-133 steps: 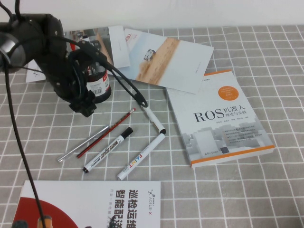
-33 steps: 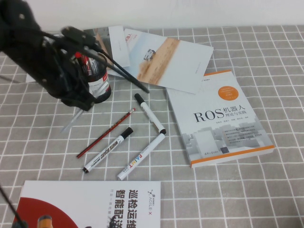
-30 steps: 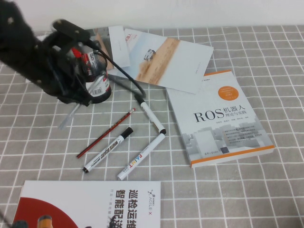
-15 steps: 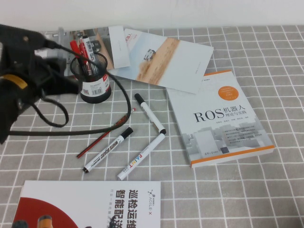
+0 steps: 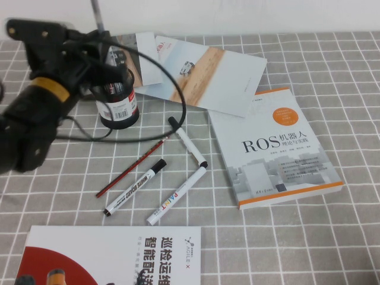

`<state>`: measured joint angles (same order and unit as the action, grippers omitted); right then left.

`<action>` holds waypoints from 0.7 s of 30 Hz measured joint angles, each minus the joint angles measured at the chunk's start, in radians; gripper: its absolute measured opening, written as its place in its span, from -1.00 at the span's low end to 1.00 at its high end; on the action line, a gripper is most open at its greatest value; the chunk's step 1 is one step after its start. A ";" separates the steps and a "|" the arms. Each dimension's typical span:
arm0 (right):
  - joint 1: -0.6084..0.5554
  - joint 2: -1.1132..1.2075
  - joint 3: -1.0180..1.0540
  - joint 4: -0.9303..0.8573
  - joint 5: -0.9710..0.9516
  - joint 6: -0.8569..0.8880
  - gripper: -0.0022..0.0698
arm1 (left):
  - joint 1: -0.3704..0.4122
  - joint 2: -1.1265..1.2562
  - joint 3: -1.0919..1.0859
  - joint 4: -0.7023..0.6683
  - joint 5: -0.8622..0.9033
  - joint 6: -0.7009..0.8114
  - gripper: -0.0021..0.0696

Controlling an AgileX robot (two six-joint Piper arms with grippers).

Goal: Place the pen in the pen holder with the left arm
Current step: Place the pen onto the pen holder

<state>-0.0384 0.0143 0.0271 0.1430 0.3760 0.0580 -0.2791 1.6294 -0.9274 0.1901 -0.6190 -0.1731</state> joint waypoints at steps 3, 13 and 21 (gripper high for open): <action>0.000 0.000 0.000 0.000 0.000 0.000 -0.98 | 0.000 0.081 -0.063 0.000 -0.002 -0.013 -0.81; 0.000 0.000 0.000 0.000 0.000 0.000 -0.98 | 0.022 0.245 -0.207 0.011 0.015 -0.017 -0.81; 0.000 0.000 0.000 0.000 0.000 0.000 -0.98 | 0.032 0.300 -0.209 0.011 0.015 -0.011 -0.81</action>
<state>-0.0384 0.0143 0.0271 0.1430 0.3760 0.0580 -0.2471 1.9294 -1.1362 0.2010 -0.6039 -0.1841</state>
